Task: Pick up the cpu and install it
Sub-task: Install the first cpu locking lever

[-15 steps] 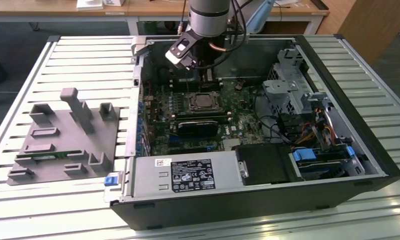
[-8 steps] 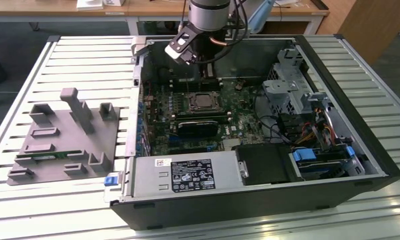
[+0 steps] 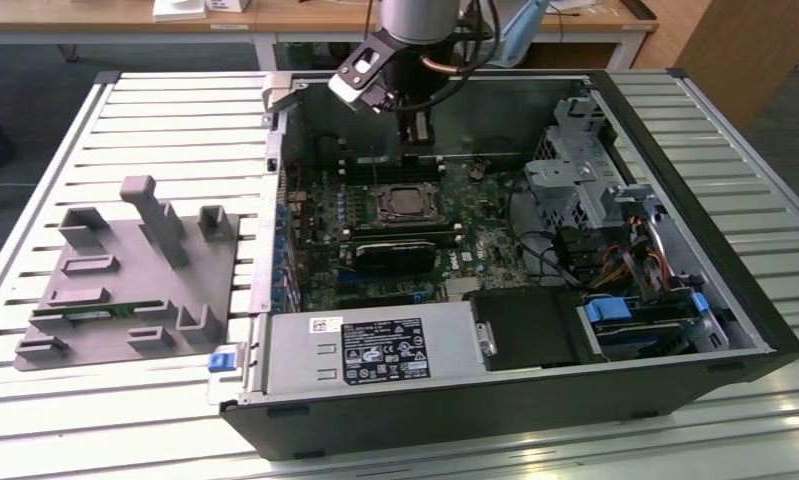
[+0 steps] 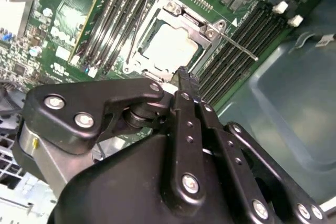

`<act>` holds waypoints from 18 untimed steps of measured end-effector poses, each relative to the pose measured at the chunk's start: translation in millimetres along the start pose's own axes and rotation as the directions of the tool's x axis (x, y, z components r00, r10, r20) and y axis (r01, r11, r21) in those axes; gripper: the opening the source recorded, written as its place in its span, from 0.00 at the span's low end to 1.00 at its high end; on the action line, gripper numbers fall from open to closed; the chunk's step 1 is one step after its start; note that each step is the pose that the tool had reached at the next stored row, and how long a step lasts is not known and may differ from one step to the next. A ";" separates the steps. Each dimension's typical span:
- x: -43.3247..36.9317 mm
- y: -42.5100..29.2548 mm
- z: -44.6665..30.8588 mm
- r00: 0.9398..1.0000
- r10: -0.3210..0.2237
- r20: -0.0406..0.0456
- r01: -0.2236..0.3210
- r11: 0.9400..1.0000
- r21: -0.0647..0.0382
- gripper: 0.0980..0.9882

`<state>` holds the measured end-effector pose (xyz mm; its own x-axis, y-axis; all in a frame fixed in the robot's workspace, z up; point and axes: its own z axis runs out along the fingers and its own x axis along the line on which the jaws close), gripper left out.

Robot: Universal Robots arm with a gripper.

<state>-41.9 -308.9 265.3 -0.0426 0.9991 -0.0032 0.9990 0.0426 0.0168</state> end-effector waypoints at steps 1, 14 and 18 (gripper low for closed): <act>0.0 0.0 0.1 1.000 -0.017 0.000 0.017 1.000 0.000 0.01; 0.0 0.0 1.1 0.977 -0.212 -0.003 0.212 0.977 -0.001 0.01; 0.0 0.0 1.1 0.966 -0.257 -0.004 0.257 0.966 -0.001 0.01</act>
<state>-41.9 -309.0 264.2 -0.2977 0.9547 -0.0032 0.9545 0.2977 0.0162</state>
